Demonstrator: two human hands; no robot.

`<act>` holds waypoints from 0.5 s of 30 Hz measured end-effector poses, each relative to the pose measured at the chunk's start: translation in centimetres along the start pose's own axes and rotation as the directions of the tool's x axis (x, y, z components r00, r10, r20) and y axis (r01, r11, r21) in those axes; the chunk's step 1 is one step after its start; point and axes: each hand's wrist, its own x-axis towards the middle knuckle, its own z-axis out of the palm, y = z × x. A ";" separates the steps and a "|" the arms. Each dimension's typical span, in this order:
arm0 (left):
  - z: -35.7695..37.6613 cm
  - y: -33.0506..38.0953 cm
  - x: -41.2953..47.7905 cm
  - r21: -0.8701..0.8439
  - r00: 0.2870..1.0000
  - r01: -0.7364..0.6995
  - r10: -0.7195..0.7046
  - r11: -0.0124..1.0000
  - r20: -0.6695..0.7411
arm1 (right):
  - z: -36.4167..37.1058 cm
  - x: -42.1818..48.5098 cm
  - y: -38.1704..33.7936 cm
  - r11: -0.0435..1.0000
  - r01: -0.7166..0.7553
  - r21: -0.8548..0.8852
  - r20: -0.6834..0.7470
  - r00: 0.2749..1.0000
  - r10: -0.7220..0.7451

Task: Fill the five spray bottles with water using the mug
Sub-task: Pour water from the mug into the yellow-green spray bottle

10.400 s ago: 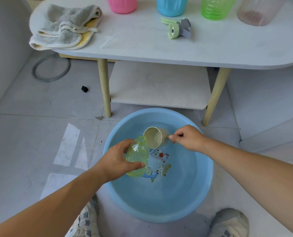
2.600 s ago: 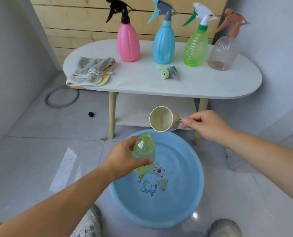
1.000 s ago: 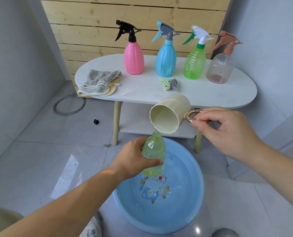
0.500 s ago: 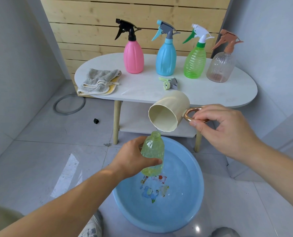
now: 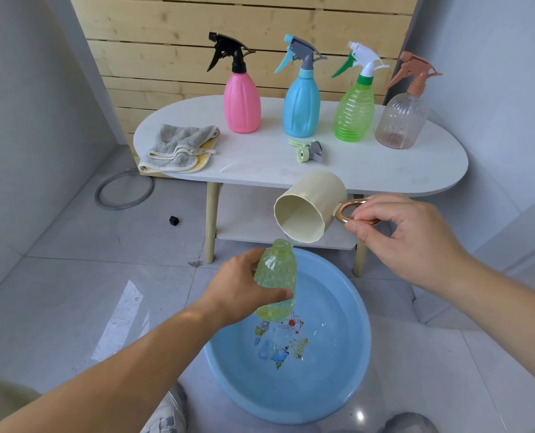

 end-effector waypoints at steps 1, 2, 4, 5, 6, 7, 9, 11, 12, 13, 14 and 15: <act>0.0 -0.1 0.0 0.001 1.000 0.006 -0.006 1.000 -0.001 | 0.1 0.0 0.3 1.000 -0.010 -0.012 0.004 1.000 0.010; 0.0 -0.1 0.0 0.002 1.000 0.011 -0.011 1.000 -0.002 | 0.1 0.0 0.6 1.000 -0.014 -0.028 0.008 1.000 0.014; -0.1 -0.2 0.0 0.012 1.000 0.013 -0.013 1.000 -0.010 | 0.2 -0.1 1.1 0.998 -0.006 -0.069 0.018 1.000 0.007; -0.1 -0.2 0.0 0.016 1.000 0.013 -0.013 1.000 -0.014 | 0.2 -0.2 1.5 0.996 0.011 -0.090 0.023 1.000 -0.009; -0.2 -0.3 0.0 0.016 1.000 0.015 -0.014 1.000 -0.016 | 0.2 -0.3 1.8 0.993 0.033 -0.111 0.031 0.999 -0.030; -0.2 -0.3 0.0 0.013 1.000 0.016 -0.016 1.000 -0.016 | 0.2 -0.4 2.2 0.990 0.055 -0.132 0.040 0.998 -0.050; -0.2 -0.3 0.1 0.010 1.000 0.017 -0.017 1.000 -0.017 | 0.2 -0.7 3.0 0.980 0.093 -0.174 0.060 0.995 -0.083; -0.2 -0.3 0.2 0.010 1.000 0.015 -0.015 1.000 -0.018 | 0.1 -1.0 3.6 0.966 0.138 -0.220 0.074 0.989 -0.125; -0.2 -0.2 0.2 0.011 1.000 0.014 -0.013 1.000 -0.017 | 0.0 -1.1 3.9 0.954 0.171 -0.248 0.080 0.985 -0.155; -0.1 -0.1 0.2 0.011 1.000 0.013 -0.013 1.000 -0.015 | -0.1 -1.2 4.1 0.936 0.211 -0.283 0.084 0.977 -0.195; -0.1 0.0 0.3 0.010 1.000 0.011 -0.011 1.000 -0.014 | -0.1 -1.2 4.3 0.913 0.251 -0.322 0.090 0.968 -0.234; -0.1 0.0 0.3 0.007 1.000 0.010 -0.010 1.000 -0.013 | -0.2 -1.2 4.5 0.889 0.286 -0.357 0.097 0.958 -0.269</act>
